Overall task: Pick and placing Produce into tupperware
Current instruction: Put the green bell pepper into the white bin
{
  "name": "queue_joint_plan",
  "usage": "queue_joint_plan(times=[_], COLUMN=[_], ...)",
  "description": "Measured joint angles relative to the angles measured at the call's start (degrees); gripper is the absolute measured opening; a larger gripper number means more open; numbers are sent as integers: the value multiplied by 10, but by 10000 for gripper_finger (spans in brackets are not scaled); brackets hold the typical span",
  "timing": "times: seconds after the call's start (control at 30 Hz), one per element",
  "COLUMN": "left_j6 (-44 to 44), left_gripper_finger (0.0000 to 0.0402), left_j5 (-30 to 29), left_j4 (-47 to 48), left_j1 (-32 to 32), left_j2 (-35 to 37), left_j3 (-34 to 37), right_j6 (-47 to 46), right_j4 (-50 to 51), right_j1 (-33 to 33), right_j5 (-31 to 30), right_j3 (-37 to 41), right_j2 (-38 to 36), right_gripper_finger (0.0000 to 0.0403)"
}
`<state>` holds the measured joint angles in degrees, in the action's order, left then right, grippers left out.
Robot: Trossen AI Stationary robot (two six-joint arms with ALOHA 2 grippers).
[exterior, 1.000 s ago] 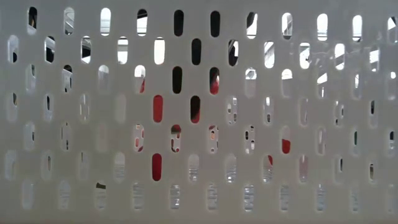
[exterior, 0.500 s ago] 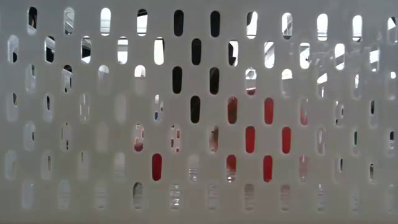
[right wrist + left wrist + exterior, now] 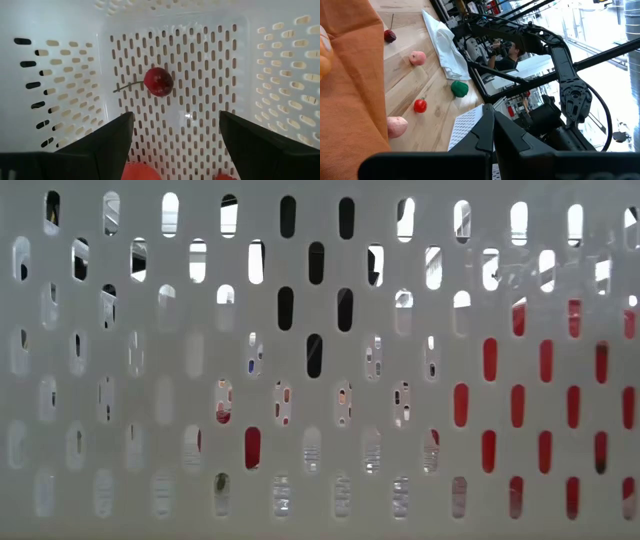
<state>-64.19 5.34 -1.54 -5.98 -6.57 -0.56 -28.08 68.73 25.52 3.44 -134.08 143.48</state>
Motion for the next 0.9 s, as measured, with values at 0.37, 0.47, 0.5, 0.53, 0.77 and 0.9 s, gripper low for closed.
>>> queue_joint_plan(times=[0.37,0.47,0.5,0.53,0.77,0.9], left_j6=[0,0,0,0,0,0], left_gripper_finger=[1,1,1,1,1,1], left_j5=[0,0,0,0,0,0], left_j4=[0,0,0,0,0,0], left_j1=[0,0,0,0,0,0], left_j2=[0,0,0,0,0,0], left_j3=[0,0,0,0,0,0], right_j6=[0,0,0,0,0,0], right_j4=[-1,0,-1,-2,-21,-20], right_j1=[0,0,0,0,0,0], right_j5=[0,0,0,0,1,2], right_j3=[0,0,0,-1,-10,-9], right_j2=[0,-2,-3,-4,-16,-31], right_gripper_finger=[287,287,287,287,287,287])
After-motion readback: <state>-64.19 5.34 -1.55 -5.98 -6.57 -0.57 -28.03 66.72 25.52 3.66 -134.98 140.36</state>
